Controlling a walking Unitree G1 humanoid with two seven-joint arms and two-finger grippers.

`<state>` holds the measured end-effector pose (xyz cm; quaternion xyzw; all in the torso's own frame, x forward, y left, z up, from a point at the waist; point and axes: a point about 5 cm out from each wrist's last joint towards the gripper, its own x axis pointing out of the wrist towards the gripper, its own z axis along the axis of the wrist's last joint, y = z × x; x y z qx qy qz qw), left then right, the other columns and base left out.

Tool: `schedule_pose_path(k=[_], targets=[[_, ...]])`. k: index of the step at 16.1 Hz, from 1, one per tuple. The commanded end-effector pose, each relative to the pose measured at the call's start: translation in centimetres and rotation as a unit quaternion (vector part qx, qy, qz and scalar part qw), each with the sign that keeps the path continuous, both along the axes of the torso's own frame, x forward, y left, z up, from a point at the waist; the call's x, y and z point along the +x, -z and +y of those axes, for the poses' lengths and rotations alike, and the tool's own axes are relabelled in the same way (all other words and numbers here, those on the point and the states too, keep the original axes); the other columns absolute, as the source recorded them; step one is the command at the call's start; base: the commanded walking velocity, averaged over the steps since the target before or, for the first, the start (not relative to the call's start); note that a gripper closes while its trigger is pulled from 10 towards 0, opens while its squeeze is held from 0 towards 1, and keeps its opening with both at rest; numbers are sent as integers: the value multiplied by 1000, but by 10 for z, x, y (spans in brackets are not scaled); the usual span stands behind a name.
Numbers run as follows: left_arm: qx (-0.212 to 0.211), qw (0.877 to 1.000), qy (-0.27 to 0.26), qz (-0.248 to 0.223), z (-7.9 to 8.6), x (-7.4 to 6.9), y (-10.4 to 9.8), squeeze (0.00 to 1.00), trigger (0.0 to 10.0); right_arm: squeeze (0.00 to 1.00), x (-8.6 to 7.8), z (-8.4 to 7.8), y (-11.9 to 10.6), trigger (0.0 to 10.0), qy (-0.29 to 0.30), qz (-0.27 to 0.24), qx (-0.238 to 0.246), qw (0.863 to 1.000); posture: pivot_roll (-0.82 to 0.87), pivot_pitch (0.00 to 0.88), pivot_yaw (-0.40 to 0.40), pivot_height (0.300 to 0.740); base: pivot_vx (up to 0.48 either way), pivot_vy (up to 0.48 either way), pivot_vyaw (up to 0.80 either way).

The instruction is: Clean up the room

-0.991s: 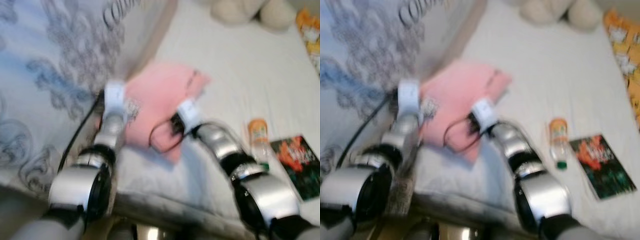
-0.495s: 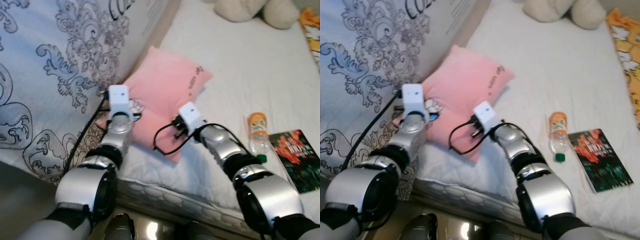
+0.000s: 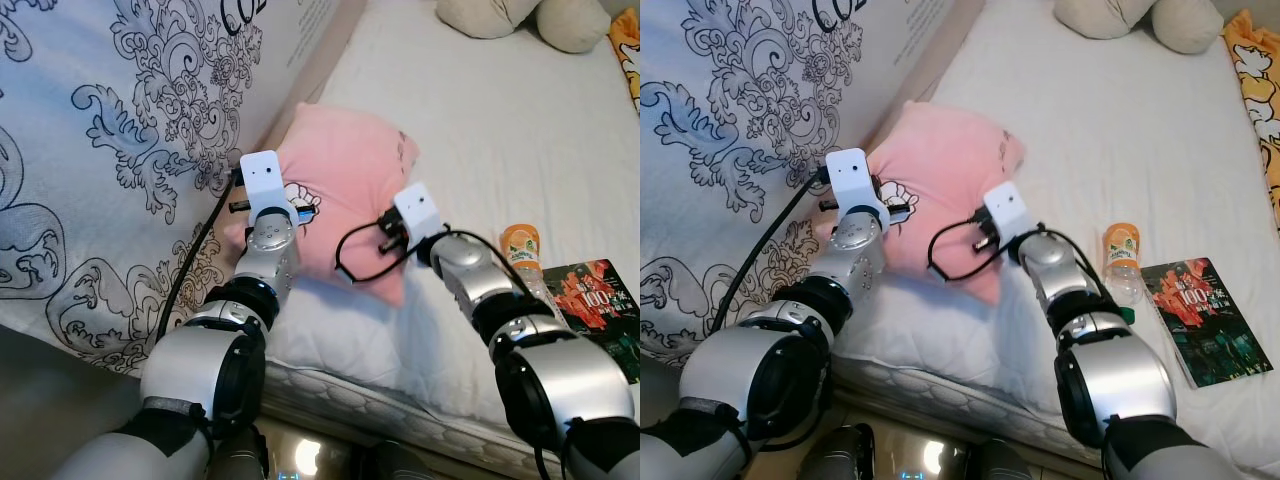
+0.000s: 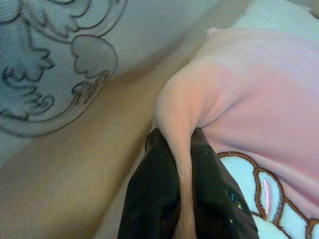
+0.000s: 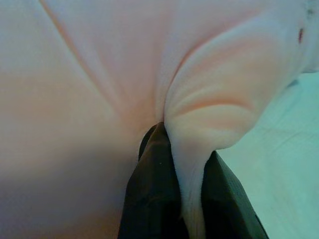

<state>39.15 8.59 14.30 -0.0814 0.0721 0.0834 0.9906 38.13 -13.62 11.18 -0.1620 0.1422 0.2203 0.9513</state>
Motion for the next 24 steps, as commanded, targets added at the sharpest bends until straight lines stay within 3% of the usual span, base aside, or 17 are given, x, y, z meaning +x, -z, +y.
schedule_pose_path(k=[1, 2, 3, 6, 8, 9, 12, 14, 16, 18, 19, 20, 21, 23, 24], targets=[[-8, 1000, -19, -15, -1, 2, -10, 0, 10000, 0, 0, -16, 1, 10000, 26, 8, -17, 999, 105, 197, -63, 740, 0, 0, 0], [22, 999, -17, -25, -1, 1, -10, 0, 10000, 0, 1, -14, -1, 10000, 22, 4, -19, 1000, 104, 192, -68, 740, 0, 0, 0], [53, 998, -27, -21, 14, 2, -7, 0, 10000, 0, 1, -11, -1, 10000, 18, 6, -18, 1000, 100, 187, -71, 740, 0, 0, 0], [87, 996, -26, -26, 35, 7, -12, 0, 10000, 0, -1, -3, 4, 10000, 9, 15, -12, 1000, 102, 183, -68, 740, 0, 0, 0], [86, 996, -20, -31, 33, 8, -15, 0, 10000, 0, -2, -3, 6, 10000, 12, 20, -7, 1000, 103, 177, -69, 740, 0, 0, 0], [88, 995, -14, -33, 30, 7, -14, 1000, 10000, 1000, -2, -2, 7, 10000, 14, 21, -3, 1000, 96, 171, -70, 740, 0, 0, 0], [98, 995, -12, -23, 34, 4, -4, 1000, 10000, 1000, -4, 2, 11, 10000, 21, 31, 9, 999, 94, 139, -68, 740, 0, 0, 0], [112, 994, -9, -18, 39, 2, 0, 1000, 10000, 1000, -4, -8, 13, 10000, 77, 43, 62, 994, 93, 102, -65, 740, 0, 0, 0], [122, 992, -8, -21, 42, 1, 3, 1000, 10000, 1000, -6, -8, 15, 10000, 85, 43, 110, 989, 83, 65, -66, 740, 0, 0, 0], [161, 986, -3, -41, 48, 1, -1, 1000, 10000, 1000, -7, -7, 16, 10000, 106, 36, 174, 978, 77, 15, -57, 740, 0, 0, 0], [201, 977, 11, -71, 54, 3, -11, 1000, 10000, 1000, -11, -3, 19, 10000, 120, 31, 234, 964, 77, 0, -47, 740, 0, 0, 0], [212, 974, 16, -83, 55, 4, -15, 1000, 10000, 1000, -12, -1, 21, 10000, 126, 29, 252, 959, 77, 0, -44, 740, 0, 0, 0], [229, 966, 36, -115, 57, 4, -24, 1000, 10000, 1000, -18, 2, 27, 10000, 140, 26, 299, 944, 76, 0, -17, 740, 0, 0, 0], [228, 962, 70, -133, 59, 1, -25, 1000, 10000, 1000, -29, 8, 35, 10000, 156, 24, 345, 925, 65, 0, 7, 740, 0, 0, 0], [195, 968, 88, -131, 59, -3, -20, 1000, 10000, 1000, -41, 8, 40, 10000, 163, 3, 343, 925, 65, 0, 15, 740, 0, 0, 0]])
